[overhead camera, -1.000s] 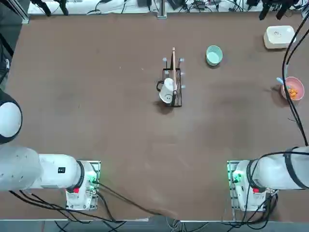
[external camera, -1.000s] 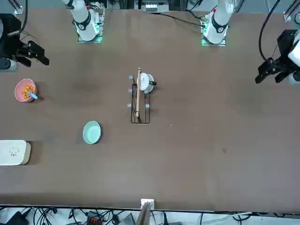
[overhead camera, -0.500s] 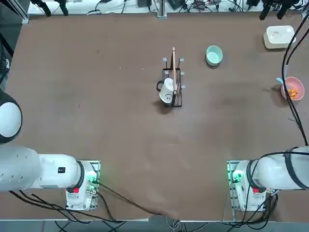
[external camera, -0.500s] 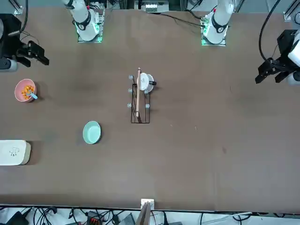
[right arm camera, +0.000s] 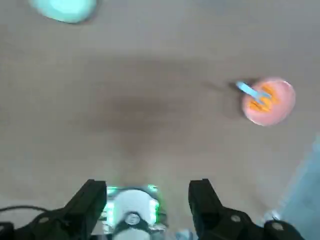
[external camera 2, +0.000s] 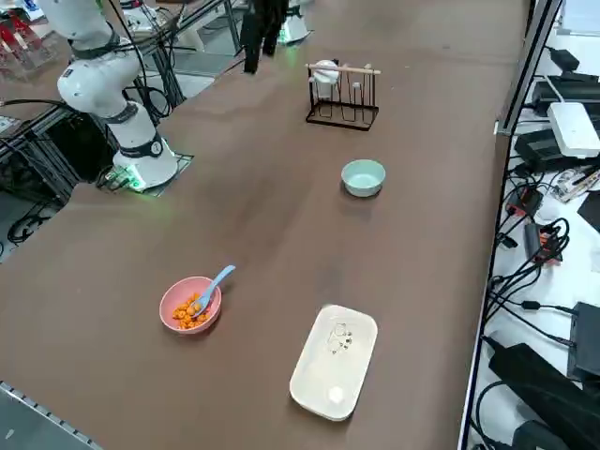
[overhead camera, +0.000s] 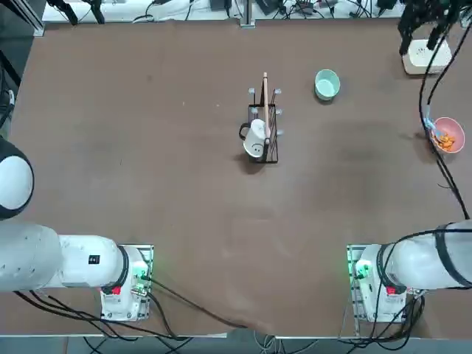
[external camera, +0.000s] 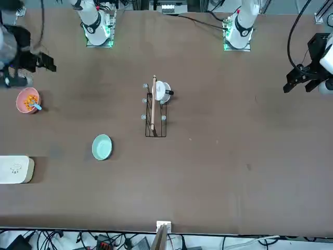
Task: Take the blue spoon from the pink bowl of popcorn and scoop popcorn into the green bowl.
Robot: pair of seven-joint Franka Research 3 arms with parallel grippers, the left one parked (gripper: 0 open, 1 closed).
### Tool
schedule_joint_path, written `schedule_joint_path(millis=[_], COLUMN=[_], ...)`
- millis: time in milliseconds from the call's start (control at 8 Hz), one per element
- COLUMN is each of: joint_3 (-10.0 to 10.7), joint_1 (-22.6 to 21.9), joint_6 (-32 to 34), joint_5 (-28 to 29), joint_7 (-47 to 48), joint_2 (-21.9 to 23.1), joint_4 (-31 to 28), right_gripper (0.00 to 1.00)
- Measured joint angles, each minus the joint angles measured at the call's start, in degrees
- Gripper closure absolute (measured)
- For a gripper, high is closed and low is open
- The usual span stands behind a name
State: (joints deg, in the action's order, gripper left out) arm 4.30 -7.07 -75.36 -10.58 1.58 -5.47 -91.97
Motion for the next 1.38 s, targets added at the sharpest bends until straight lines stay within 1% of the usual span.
schedule_joint_path(millis=[125, 250, 375, 500, 625, 875, 1000, 1250, 1375], joint_3=[0.3, 0.6, 0.8, 1.0, 1.1, 1.1, 1.1, 0.6, 0.3], joint_1=[0.3, 1.2, 2.1, 3.0, 4.3, 9.1, 10.4, 9.6, 8.5], joint_6=[-0.2, -0.9, -2.8, -6.5, -11.4, -21.2, -24.2, -25.6, -25.6], joint_5=[-4.9, -11.2, -19.1, -25.7, -29.9, -36.7, -39.5, -42.9, -43.5], joint_7=[2.9, 4.9, 7.6, 13.6, 22.1, 37.0, 43.5, 54.6, 57.2], joint_2=[-3.9, -7.4, -10.1, -12.3, -14.3, -19.1, -21.7, -27.0, -28.6], joint_4=[-1.2, -2.7, -5.3, -9.1, -12.9, -18.2, -19.5, -20.0, -19.9], right_gripper=[0.00, 0.00, 0.02, 0.02, 0.02, 0.02, 0.02, 0.02, 0.02])
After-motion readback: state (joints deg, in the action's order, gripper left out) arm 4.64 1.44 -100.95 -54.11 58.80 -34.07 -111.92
